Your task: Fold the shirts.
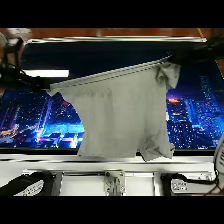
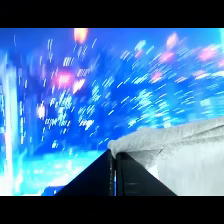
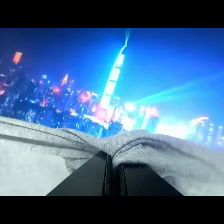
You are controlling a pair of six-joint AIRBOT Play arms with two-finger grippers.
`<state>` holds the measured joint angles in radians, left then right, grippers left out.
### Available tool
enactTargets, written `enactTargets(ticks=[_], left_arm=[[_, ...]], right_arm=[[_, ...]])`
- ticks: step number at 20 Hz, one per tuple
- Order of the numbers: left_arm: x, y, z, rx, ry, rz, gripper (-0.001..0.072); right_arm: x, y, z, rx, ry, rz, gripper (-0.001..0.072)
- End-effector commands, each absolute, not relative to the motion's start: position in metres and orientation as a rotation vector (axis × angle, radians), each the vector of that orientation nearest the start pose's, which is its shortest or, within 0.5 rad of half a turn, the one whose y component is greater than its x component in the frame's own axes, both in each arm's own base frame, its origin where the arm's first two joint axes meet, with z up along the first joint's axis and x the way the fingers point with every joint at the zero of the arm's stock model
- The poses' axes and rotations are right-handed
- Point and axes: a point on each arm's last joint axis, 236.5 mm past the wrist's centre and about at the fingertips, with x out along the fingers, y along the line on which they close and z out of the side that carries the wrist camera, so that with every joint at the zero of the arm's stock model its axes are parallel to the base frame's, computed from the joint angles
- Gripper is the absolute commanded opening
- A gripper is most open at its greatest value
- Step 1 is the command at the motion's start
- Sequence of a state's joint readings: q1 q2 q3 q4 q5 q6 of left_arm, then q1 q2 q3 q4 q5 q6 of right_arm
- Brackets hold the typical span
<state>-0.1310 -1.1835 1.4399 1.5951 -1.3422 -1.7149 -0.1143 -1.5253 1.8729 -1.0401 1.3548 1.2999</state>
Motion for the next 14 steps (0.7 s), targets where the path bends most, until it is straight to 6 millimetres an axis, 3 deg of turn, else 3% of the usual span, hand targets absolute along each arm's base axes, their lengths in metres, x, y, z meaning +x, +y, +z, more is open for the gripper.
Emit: enactTargets(ticks=[1,4,7,8,9,10,11,13,14], left_arm=[[0.42,-0.029,0.053,-0.159,1.237,0.045,0.0036],[0.436,-0.042,0.008,-0.237,1.301,0.018,0.0037],[0.441,-0.063,-0.035,-0.313,1.385,-0.015,0.0037],[0.44,-0.072,-0.048,-0.35,1.418,-0.03,0.0039],[0.439,-0.08,-0.054,-0.381,1.438,-0.056,0.0124],[0.439,-0.088,-0.055,-0.391,1.443,-0.097,0.0413],[0.438,-0.09,-0.051,-0.388,1.441,-0.125,0.0696],[0.422,-0.081,-0.033,-0.299,1.493,-0.216,0.0715],[0.411,-0.07,-0.022,-0.269,1.526,-0.251,0.0715]], right_arm=[[0.564,0.089,0.078,0.282,0.941,0.37,0.0058],[0.582,0.106,0.034,0.331,0.97,0.343,0.0058],[0.565,0.125,-0.003,0.343,1.101,0.368,0.0066],[0.56,0.131,-0.009,0.352,1.131,0.371,0.011],[0.559,0.133,-0.007,0.372,1.136,0.37,0.03],[0.559,0.135,0.002,0.387,1.123,0.378,0.052],[0.554,0.129,0.015,0.379,1.117,0.39,0.0577],[0.534,0.091,0.047,0.23,1.116,0.382,0.0575],[0.517,0.051,0.061,0.134,1.145,0.304,0.0575]])
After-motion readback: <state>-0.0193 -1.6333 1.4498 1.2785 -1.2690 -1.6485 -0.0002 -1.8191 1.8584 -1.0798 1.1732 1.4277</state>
